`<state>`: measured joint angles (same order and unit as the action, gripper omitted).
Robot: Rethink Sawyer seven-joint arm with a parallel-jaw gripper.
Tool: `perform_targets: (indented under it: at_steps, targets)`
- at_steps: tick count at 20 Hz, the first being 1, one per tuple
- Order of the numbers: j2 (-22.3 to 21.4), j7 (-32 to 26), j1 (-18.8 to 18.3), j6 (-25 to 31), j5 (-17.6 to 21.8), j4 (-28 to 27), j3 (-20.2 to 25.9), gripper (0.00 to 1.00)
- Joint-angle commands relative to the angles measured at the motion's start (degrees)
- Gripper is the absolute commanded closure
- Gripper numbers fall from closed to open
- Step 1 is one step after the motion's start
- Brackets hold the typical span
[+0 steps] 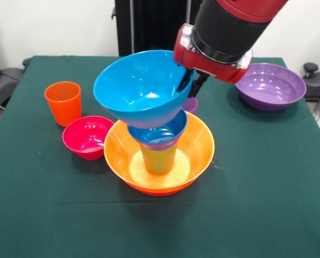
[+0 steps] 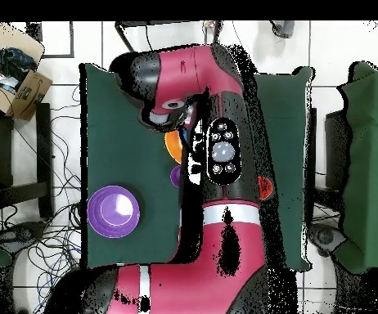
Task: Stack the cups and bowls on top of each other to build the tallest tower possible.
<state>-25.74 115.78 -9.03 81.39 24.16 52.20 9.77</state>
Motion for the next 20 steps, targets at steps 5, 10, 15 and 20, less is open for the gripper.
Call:
perform_targets:
  at_steps: [5, 10, 15, 20]
  targets:
    - [1.9, 3.5, 0.9, -6.1, 0.7, 4.7, -1.0, 1.00]
    - [2.0, 3.4, 0.9, -7.1, -0.4, 5.3, -1.0, 1.00]
    - [1.6, 3.4, 0.6, -9.3, -1.6, 7.0, -0.8, 1.00]
    - [1.9, 4.1, 0.9, -11.3, -2.4, 7.8, -0.9, 1.00]
